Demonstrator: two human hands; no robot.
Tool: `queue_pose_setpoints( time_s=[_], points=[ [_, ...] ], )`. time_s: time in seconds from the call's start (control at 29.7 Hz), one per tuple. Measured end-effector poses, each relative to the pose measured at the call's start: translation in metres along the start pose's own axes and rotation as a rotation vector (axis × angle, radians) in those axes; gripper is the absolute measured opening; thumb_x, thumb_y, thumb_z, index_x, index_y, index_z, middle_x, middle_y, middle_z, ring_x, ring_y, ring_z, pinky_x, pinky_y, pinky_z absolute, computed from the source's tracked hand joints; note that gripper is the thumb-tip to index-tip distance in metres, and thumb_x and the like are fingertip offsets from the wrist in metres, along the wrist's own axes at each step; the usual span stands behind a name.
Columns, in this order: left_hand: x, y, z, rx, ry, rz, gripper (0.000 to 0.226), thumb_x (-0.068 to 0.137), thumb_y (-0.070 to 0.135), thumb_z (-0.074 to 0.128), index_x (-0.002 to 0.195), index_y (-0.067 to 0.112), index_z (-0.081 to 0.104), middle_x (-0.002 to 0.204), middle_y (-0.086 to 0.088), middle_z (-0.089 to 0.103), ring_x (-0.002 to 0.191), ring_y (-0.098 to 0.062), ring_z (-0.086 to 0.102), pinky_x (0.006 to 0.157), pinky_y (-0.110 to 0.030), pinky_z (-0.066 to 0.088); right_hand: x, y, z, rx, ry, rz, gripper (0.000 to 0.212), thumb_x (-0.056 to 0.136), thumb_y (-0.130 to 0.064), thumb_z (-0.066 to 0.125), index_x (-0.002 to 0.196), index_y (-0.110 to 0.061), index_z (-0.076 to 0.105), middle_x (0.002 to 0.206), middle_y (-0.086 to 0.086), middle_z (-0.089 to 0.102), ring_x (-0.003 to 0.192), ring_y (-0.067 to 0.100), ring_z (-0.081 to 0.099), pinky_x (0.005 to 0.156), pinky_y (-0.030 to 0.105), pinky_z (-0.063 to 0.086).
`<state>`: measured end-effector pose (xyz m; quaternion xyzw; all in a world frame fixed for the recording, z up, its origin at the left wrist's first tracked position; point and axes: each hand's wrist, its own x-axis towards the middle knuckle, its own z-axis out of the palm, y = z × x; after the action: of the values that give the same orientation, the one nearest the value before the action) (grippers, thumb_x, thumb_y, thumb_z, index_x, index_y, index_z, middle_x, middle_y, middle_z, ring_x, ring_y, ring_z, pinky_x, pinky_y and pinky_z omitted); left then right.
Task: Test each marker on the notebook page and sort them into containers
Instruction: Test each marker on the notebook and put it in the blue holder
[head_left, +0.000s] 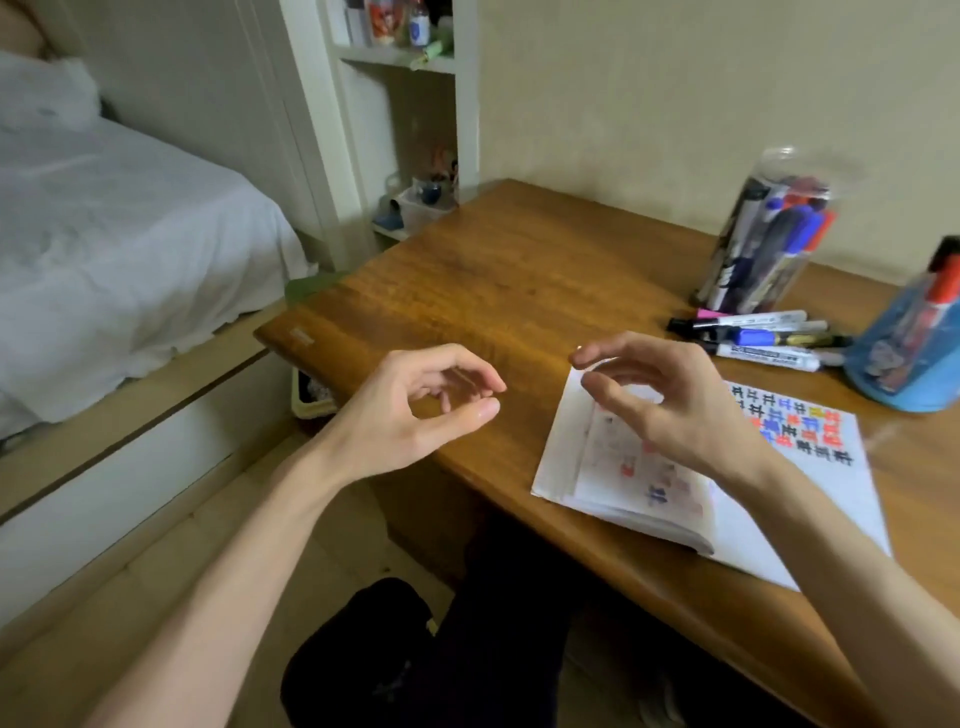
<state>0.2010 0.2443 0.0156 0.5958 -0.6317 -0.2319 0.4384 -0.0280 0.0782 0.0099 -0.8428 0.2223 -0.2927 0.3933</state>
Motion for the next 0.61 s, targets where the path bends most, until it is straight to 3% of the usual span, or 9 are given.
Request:
queue_pose_setpoints(
  time_s=[0.17,0.27,0.37,0.61],
  points=[
    [0.057,0.013,0.059,-0.029,-0.06,0.055,0.011,0.095,0.028,0.071,0.105,0.024,0.072,0.104,0.019,0.072,0.103,-0.011,0.069,0.085,-0.03,0.058,-0.034,0.033,-0.055,-0.054,0.173,0.128,0.013,0.097,-0.008,0.071,0.104,-0.016,0.078,0.106,-0.009,0.079,0.095,0.008,0.077,0.089,0.023,0.06],
    [0.085,0.023,0.092,-0.071,-0.094,0.071,0.016,0.093,0.038,0.069,0.105,0.028,0.071,0.106,0.024,0.07,0.105,-0.007,0.067,0.081,-0.018,0.056,-0.052,0.049,-0.082,-0.083,0.241,0.195,0.014,0.097,-0.006,0.072,0.106,-0.013,0.078,0.105,-0.008,0.08,0.093,0.009,0.076,0.087,0.026,0.061],
    [0.112,0.03,0.12,-0.065,-0.134,0.072,0.01,0.097,0.036,0.069,0.106,0.032,0.069,0.108,0.028,0.067,0.104,-0.001,0.065,0.078,-0.011,0.053,-0.064,0.064,-0.103,-0.112,0.264,0.23,0.014,0.097,-0.009,0.072,0.107,-0.016,0.077,0.105,-0.007,0.079,0.094,0.009,0.076,0.086,0.03,0.063],
    [0.171,0.031,0.175,-0.008,-0.124,-0.012,0.019,0.098,0.026,0.069,0.117,0.027,0.067,0.112,0.014,0.069,0.1,0.0,0.066,0.076,-0.012,0.056,-0.075,0.091,-0.12,-0.091,0.397,0.278,0.011,0.095,-0.009,0.074,0.105,-0.013,0.077,0.1,-0.001,0.079,0.09,0.015,0.077,0.085,0.043,0.065]
  ],
)
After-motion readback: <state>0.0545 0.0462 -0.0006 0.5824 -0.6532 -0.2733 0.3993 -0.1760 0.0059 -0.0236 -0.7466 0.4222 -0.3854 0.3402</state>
